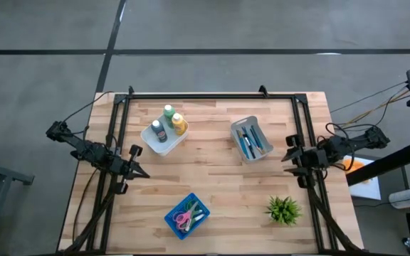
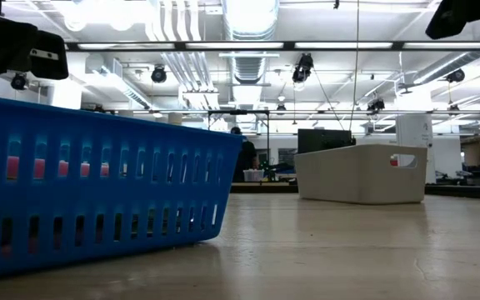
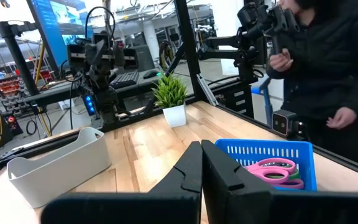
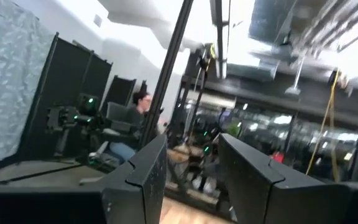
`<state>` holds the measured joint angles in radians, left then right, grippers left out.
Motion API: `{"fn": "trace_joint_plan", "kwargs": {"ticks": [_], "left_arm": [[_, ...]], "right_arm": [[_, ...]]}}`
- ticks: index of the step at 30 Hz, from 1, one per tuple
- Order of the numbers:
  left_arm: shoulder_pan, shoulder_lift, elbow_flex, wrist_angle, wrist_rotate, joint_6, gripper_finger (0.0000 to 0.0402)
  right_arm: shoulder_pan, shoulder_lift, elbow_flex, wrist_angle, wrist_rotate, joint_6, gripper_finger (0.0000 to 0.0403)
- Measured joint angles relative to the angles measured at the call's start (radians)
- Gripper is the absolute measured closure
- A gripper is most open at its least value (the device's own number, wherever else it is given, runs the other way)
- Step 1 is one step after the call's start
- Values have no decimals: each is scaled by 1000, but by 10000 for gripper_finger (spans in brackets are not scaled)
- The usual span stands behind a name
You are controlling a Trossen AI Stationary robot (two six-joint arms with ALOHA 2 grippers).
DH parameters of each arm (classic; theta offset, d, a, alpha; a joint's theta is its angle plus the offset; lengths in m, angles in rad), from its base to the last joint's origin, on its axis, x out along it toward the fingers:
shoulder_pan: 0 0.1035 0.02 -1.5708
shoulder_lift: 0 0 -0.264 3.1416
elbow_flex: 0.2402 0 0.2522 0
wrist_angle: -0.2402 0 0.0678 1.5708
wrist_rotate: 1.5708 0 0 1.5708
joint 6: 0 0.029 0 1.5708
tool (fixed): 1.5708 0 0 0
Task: Pick & Place Paint Supplies
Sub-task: Return to Home Position
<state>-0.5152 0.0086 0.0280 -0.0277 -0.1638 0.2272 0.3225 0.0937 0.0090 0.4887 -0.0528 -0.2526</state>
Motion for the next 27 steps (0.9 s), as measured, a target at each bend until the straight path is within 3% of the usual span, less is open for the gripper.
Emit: {"fn": "trace_joint_plan", "kwargs": {"ticks": [10,27], "left_arm": [[0,0,0,0,0,0,401],[0,0,0,0,0,0,401]], "right_arm": [[0,0,0,-93,1,144,260],[0,0,0,-93,1,141,260]]}}
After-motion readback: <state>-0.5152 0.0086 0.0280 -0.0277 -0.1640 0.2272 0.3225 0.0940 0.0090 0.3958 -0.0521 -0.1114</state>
